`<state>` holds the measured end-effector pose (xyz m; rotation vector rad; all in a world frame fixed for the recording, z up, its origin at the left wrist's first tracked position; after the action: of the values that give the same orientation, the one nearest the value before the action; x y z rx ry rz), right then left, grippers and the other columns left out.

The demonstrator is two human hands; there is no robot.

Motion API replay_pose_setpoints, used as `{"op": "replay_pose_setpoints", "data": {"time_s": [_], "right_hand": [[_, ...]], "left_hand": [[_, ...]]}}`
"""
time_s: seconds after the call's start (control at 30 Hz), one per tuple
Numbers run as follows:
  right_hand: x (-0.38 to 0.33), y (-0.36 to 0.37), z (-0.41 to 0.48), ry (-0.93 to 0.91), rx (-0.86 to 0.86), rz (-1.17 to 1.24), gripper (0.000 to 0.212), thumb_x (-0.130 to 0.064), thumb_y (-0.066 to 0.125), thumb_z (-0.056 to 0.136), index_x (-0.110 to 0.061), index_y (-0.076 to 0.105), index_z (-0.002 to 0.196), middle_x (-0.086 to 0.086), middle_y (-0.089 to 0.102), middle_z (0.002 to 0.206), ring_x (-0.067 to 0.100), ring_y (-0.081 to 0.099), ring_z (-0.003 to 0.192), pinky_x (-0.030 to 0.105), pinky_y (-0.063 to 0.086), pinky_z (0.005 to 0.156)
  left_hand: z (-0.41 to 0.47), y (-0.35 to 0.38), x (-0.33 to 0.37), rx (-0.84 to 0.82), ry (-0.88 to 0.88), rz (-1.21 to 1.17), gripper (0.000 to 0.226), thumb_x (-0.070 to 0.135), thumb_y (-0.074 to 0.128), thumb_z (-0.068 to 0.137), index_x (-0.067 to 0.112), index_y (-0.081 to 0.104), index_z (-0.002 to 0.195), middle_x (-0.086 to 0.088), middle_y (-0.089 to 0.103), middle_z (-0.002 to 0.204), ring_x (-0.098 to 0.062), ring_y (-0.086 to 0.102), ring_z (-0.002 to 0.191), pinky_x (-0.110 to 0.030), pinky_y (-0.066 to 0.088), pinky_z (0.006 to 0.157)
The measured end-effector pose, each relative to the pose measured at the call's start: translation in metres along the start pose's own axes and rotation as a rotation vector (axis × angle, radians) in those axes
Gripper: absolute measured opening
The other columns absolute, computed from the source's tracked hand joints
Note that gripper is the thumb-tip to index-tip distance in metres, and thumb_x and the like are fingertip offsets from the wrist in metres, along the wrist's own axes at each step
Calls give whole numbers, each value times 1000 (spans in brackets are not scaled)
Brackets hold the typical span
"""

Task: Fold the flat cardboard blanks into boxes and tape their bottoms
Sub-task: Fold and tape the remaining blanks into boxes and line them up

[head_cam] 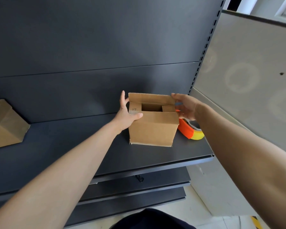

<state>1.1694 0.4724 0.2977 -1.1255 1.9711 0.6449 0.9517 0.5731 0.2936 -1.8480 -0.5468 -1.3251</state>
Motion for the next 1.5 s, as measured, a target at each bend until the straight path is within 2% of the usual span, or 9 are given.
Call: {"op": "replay_pose_setpoints", "data": {"time_s": [0.1,0.27,0.5,0.87,1.07,1.13,1.2,1.3,1.5], "right_hand": [[-1,0,-2,13,-7,6,24,-26,63,89,-14,61,109,12,64,113,26,65,93,33,54,70],[8,4,-2,-85,8,-76,30,7,54,90,-13,62,112,4,65,105,17,62,96,29,50,84],[3,7,-3,-104,104,-198,36,14,53,86,-11,64,110,7,61,104,22,60,98,36,50,97],[8,7,-6,-118,74,-135,49,9,60,86,-14,57,129,6,60,117,20,59,106,29,49,95],[18,-11,0,-134,-14,21,34,-4,57,92,-15,58,125,3,60,108,19,59,103,33,46,101],[22,-38,9,-153,164,-36,25,-6,59,91,-8,62,115,8,59,99,19,58,85,27,50,84],[24,-62,15,-110,361,-551,10,-14,61,89,-5,62,93,10,54,90,21,57,76,21,40,59],[41,-63,22,22,355,-1044,45,-35,71,81,0,58,105,12,57,96,28,58,88,28,41,61],[79,-67,33,152,381,-962,92,-36,70,79,-11,19,151,16,49,136,38,50,122,44,45,96]], "left_hand": [[1,-2,0,-11,-23,28,91,20,70,85,44,6,145,12,16,155,-20,27,138,-45,37,108],[-6,0,4,19,50,74,38,19,64,89,26,56,126,10,19,150,-6,28,132,-11,37,80],[-5,1,0,-11,-8,117,35,27,58,94,25,59,129,10,13,155,-12,26,140,-41,33,112],[13,24,37,113,166,503,18,12,56,91,13,70,79,1,62,117,-25,50,118,-32,39,98],[16,47,41,40,155,327,22,18,60,92,14,71,111,5,58,132,-14,47,126,-23,30,100],[17,46,41,55,153,320,21,16,60,92,13,71,111,5,59,132,-14,47,126,-23,30,98],[18,46,41,61,146,313,21,15,60,92,13,71,110,5,59,131,-13,46,128,-22,28,99],[19,44,40,69,151,298,20,12,61,92,13,72,108,5,61,128,-11,47,127,-17,25,98],[21,42,41,74,142,268,18,6,61,90,8,73,103,2,63,125,-11,50,122,-17,29,96]]}}
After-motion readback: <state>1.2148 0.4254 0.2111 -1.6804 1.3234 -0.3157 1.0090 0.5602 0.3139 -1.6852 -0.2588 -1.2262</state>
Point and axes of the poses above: each hand's wrist, its own z-axis towards the middle knuckle, its own y-axis out of the palm, x = y × z, the point moved 6 cm from there along z, towards the middle knuckle
